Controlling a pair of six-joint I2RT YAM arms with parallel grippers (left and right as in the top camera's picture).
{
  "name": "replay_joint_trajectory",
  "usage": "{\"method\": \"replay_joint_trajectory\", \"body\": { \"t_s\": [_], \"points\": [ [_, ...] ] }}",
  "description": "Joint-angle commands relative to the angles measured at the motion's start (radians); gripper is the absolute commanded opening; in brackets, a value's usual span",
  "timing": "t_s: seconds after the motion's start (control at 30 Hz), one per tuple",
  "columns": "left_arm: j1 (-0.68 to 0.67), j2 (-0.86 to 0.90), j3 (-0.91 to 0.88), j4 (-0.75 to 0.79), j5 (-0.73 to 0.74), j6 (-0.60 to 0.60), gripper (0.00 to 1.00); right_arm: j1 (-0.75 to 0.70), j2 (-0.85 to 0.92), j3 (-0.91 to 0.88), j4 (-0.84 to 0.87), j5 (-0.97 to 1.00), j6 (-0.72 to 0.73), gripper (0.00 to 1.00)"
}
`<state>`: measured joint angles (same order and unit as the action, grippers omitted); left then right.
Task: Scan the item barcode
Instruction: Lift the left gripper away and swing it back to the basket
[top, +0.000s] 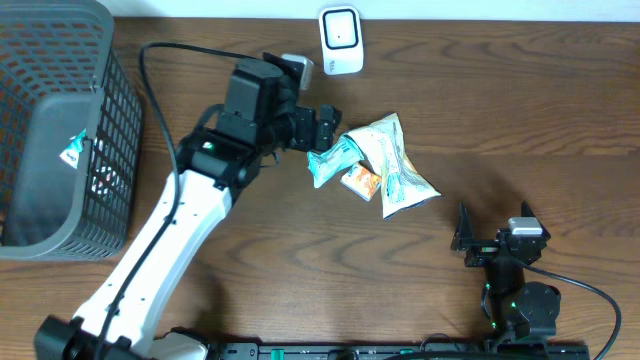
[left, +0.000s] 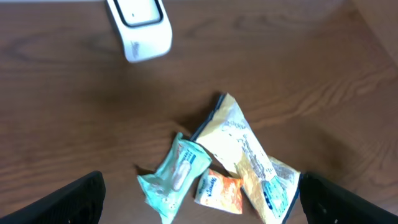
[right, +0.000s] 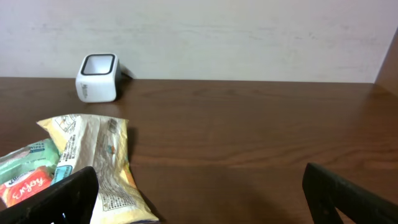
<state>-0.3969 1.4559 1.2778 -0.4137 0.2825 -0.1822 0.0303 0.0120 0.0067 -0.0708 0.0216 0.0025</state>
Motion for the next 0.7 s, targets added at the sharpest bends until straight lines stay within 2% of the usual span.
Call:
{"method": "replay_joint_trajectory", "body": {
  "t_s": [0.0, 0.17, 0.33, 0.37, 0.6, 0.67],
  "points": [
    [0.062, -0.083, 0.069, -0.020, -0.007, 0.050, 0.98, 0.003, -0.006, -0.001, -0.004, 0.002, -0.011, 0.99],
    [0.195, -0.078, 0.258, -0.213, -0.007, 0.114, 0.98, 0.003, -0.006, -0.001, -0.004, 0.002, -0.011, 0.99],
    [0.369, -0.015, 0.537, -0.472, -0.007, 0.162, 0.98, 0.003, -0.006, -0.001, -0.004, 0.001, -0.011, 0.99],
    [0.439, 0.001, 0.615, -0.506, -0.007, 0.155, 0.97, 0.003, -0.006, -0.001, -0.004, 0.002, -0.011, 0.99],
    [0.639, -0.015, 0.644, -0.463, -0.013, 0.156, 0.98, 0.003, -0.006, -0.001, -0.004, 0.002, -0.011, 0.99],
    [0.682, -0.011, 0.644, -0.470, -0.066, 0.154, 0.98, 0.003, -0.006, -0.001, -0.004, 0.001, -0.011, 0.99]
  ]
}}
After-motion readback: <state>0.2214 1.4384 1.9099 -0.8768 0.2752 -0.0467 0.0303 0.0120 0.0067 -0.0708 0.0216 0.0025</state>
